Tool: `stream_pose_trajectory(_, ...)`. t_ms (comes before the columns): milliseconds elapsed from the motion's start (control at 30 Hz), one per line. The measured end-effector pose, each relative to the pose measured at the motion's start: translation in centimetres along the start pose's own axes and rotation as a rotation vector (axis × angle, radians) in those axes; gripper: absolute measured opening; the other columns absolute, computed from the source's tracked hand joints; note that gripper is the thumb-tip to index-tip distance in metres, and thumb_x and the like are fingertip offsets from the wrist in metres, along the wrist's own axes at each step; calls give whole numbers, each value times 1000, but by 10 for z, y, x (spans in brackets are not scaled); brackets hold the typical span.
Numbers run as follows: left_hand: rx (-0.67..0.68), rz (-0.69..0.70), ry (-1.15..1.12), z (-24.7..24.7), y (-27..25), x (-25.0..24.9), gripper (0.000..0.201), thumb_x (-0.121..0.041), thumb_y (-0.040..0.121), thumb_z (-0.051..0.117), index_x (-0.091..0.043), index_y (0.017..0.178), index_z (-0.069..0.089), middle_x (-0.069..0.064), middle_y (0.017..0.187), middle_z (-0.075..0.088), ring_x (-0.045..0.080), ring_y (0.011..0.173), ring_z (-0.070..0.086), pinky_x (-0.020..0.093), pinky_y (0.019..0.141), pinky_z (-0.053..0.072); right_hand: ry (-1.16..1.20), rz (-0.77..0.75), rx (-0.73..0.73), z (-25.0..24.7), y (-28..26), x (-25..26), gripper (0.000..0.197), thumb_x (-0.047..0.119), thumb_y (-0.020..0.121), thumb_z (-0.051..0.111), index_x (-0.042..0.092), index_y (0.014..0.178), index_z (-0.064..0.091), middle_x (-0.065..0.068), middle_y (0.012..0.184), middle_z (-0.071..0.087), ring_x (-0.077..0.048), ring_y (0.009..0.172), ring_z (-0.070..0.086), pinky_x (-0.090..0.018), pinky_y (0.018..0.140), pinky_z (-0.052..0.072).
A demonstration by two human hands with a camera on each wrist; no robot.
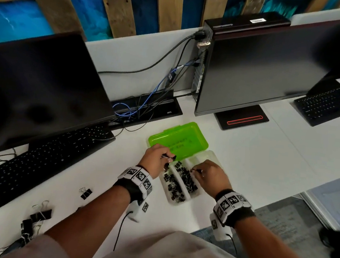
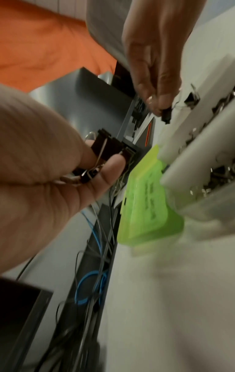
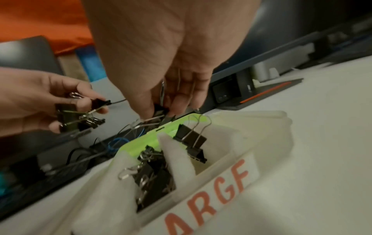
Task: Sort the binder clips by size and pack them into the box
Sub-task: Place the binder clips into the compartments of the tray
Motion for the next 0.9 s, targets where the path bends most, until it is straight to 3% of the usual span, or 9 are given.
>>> stream_pose_trajectory(100, 75, 68, 86, 34, 13, -24, 10, -2, 87, 60, -7, 91, 67, 7, 108, 56, 14, 96, 52, 11, 86, 35, -26, 170, -64, -15, -10, -24, 19, 34, 88, 54, 23, 99, 66, -3, 91, 70, -25, 85, 65, -32, 71, 51)
stream_pose_trajectory(200, 154, 104, 116, 70, 19, -42, 13, 2, 86, 58, -3, 94, 67, 9, 107, 56, 14, 91, 51, 8, 83, 38, -149, 222, 134, 1, -21, -35, 24, 31, 91, 46, 25, 111, 58, -7, 103, 69, -30, 95, 64, -35, 75, 50)
stream_pose_trajectory(267, 193, 98, 125, 89, 24, -48, 16, 8, 86, 54, 1, 95, 65, 7, 102, 50, 15, 87, 51, -2, 71, 38, -157, 246, 247, 12, -28, -43, 26, 31, 90, 45, 26, 111, 60, -11, 106, 67, -33, 96, 63, -37, 78, 51)
stream_pose_trajectory(333, 236, 84, 155, 104, 27, -49, 19, 11, 86, 50, 3, 97, 63, 6, 103, 46, 20, 87, 55, -5, 62, 35, -86, 294, 282, 16, -31, -54, 26, 33, 90, 46, 29, 109, 63, -11, 108, 67, -32, 97, 63, -37, 80, 52)
stream_pose_trajectory(400, 263, 58, 210, 114, 30, -46, 19, 7, 87, 53, -3, 100, 63, 10, 109, 50, 22, 96, 57, 4, 73, 40, -15, 316, 266, 12, -31, -61, 29, 36, 90, 48, 31, 116, 59, -9, 107, 69, -29, 99, 64, -38, 83, 53)
stream_pose_trajectory(467, 280, 28, 270, 120, 34, -41, 21, -1, 88, 56, -11, 106, 62, 11, 117, 53, 24, 106, 56, 24, 91, 45, 38, 303, 232, 5, -32, -62, 35, 35, 89, 52, 30, 124, 53, -3, 104, 69, -24, 98, 64, -36, 85, 52)
stream_pose_trajectory(567, 294, 1, 329, 123, 37, -41, 33, -15, 91, 57, -19, 123, 53, 11, 127, 53, 26, 116, 51, 33, 99, 44, 111, 215, 183, -5, -29, -55, 49, 28, 86, 60, 24, 132, 44, -1, 117, 58, -19, 103, 59, -30, 89, 47)
stream_pose_trajectory(733, 263, 25, 346, 122, 37, -44, 50, -17, 87, 60, -24, 133, 41, 9, 129, 51, 27, 120, 49, 39, 101, 44, 106, 164, 215, 2, -15, -51, 65, 32, 81, 67, 20, 139, 39, -4, 138, 41, -23, 123, 47, -32, 103, 40)
stream_pose_trajectory(900, 246, 62, 400, 120, 36, -40, 37, -1, 82, 59, -19, 114, 52, 6, 119, 51, 26, 106, 55, 41, 92, 49, 196, 265, 172, 9, -5, -55, 57, 27, 82, 68, 14, 133, 46, -11, 126, 56, -24, 107, 57, -28, 92, 42)
Point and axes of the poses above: each hand's wrist, its own y-axis towards the middle knuckle, its own z-axis out of the palm, x = y × z, the point moved 9 cm from there along y, towards the middle knuckle
